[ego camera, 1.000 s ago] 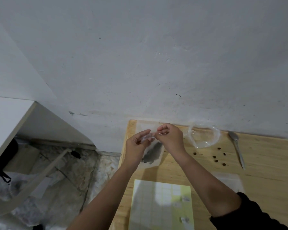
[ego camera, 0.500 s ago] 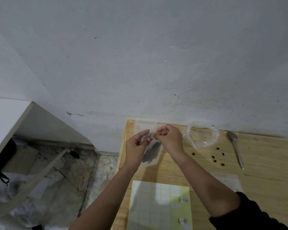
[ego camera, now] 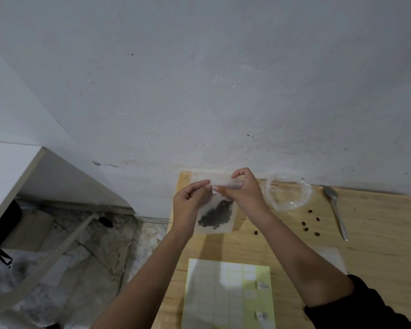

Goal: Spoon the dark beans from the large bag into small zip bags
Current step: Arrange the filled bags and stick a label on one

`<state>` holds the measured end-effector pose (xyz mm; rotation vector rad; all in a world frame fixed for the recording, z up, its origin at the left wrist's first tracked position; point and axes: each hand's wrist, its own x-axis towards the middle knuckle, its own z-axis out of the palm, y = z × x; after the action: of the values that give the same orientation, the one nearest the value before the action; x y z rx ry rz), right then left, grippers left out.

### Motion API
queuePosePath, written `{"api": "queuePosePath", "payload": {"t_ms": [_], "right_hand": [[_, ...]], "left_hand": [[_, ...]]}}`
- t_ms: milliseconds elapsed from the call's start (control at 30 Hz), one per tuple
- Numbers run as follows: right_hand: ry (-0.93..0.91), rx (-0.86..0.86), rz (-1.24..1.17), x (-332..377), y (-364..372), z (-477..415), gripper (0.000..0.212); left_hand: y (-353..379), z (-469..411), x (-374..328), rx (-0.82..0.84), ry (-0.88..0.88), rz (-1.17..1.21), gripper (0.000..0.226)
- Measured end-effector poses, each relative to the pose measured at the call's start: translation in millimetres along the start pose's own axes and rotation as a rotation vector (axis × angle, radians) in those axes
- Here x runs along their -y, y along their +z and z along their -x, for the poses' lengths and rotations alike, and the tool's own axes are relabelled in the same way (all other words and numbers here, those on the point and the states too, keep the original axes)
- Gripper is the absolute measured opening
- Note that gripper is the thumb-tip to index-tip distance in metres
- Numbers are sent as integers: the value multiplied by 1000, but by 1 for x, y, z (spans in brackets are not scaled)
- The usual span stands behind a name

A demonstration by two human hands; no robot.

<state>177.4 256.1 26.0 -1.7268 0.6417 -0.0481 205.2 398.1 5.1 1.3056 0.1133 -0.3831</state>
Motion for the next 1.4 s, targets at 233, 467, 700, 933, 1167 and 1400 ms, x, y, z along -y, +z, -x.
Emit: {"api": "queuePosePath", "payload": {"t_ms": [233,467,700,933,1167,1400], "right_hand": [[-67,16,67,2,4,1,38],[-97,14,-36,7,8,4,34],[-115,99,-71,-19,15,13,48],[-5,-125,-17,-43,27,-5,37],[-71,-78,358,-57,43,-19,46],[-35,142,686,-77,49,-19,62]], "left_hand": [[-3,-5,0,-53,0,-56,17],[-6,-13,-7,-46,0,-11,15],[-17,-28,-8,-67,-76,153,20],[-31,-19,40,43,22,-408,49],[-40,-31,54,23,6,-541,46],[-45,-45,72,249,14,-967,34]]}}
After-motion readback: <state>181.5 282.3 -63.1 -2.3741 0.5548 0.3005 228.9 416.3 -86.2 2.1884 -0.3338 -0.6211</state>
